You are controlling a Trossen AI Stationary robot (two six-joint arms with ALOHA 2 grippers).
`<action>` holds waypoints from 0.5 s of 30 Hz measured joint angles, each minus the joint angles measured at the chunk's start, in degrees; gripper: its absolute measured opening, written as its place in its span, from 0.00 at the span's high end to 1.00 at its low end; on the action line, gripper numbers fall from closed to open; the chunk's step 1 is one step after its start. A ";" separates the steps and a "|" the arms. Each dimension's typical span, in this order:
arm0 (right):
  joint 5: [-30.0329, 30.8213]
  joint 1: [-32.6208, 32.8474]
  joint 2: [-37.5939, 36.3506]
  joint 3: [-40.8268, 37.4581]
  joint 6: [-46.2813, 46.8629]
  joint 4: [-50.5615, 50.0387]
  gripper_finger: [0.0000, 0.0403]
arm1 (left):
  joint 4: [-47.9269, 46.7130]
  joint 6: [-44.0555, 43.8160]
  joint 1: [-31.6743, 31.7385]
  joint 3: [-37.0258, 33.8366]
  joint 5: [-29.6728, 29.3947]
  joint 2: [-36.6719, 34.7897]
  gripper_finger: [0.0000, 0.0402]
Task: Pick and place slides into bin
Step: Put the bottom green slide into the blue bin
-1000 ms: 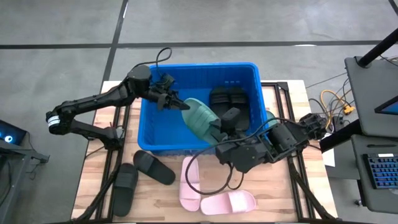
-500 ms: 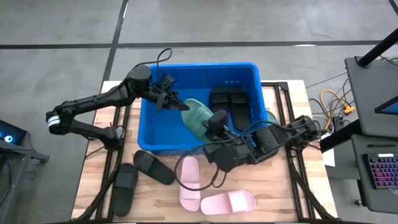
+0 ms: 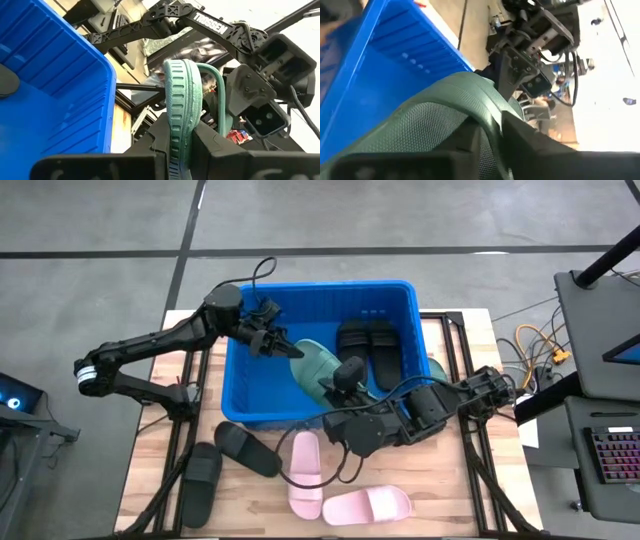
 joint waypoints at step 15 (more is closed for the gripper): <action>1.74 -0.53 -0.40 0.00 6.08 0.24 0.97 | 0.32 4.69 0.02 -0.02 -0.18 0.02 0.74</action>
